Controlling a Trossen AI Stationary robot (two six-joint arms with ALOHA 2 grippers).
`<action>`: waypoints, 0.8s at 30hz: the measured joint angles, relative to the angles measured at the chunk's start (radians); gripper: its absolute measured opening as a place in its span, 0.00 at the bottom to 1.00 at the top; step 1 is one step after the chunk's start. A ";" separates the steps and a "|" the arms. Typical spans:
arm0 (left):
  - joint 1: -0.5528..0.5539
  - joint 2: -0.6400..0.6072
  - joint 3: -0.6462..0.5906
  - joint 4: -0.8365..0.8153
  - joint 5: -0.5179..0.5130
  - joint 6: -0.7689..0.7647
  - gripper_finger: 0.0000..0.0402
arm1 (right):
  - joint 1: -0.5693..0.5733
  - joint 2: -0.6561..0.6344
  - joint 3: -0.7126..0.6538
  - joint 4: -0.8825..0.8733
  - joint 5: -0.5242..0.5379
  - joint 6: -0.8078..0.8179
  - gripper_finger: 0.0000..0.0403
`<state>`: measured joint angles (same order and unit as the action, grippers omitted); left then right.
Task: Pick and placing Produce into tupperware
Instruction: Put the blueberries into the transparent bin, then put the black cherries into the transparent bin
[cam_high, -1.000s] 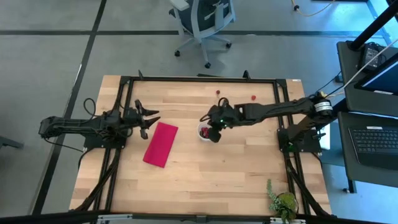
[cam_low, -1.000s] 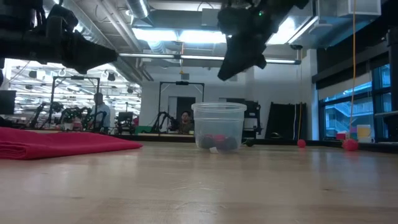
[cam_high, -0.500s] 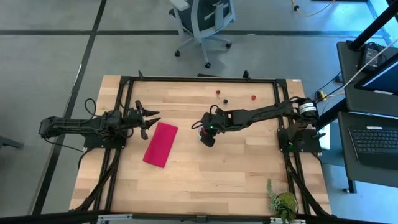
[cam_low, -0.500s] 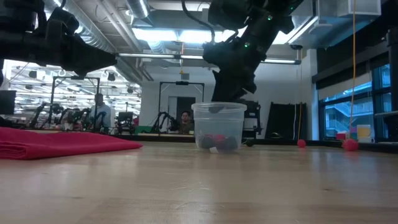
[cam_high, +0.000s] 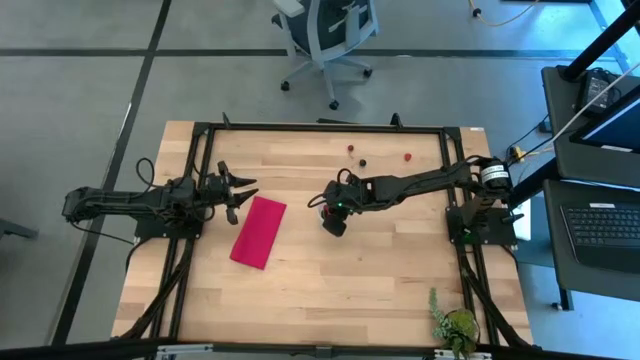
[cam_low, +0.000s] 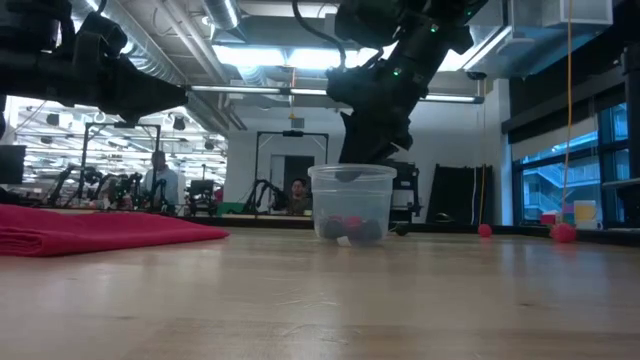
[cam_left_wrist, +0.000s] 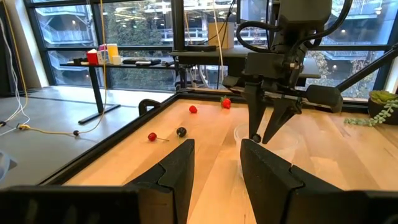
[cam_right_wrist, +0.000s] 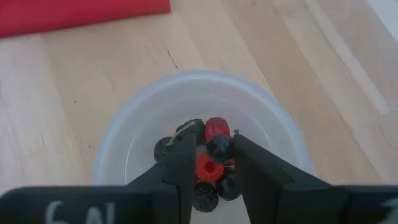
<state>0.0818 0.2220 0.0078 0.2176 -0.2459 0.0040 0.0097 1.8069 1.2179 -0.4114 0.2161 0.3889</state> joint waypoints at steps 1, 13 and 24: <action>0.000 0.000 0.000 0.000 0.000 0.000 0.31 | 0.000 0.000 0.000 0.000 -0.001 0.001 0.28; 0.000 0.000 0.000 0.000 0.000 0.000 0.31 | 0.000 -0.057 0.031 -0.067 -0.027 0.025 0.49; 0.000 0.000 0.000 -0.009 0.000 0.000 0.31 | -0.047 -0.315 0.064 -0.119 0.047 -0.110 0.49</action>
<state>0.0822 0.2222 0.0078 0.2089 -0.2459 0.0040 -0.0371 1.4920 1.2823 -0.5303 0.2632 0.2792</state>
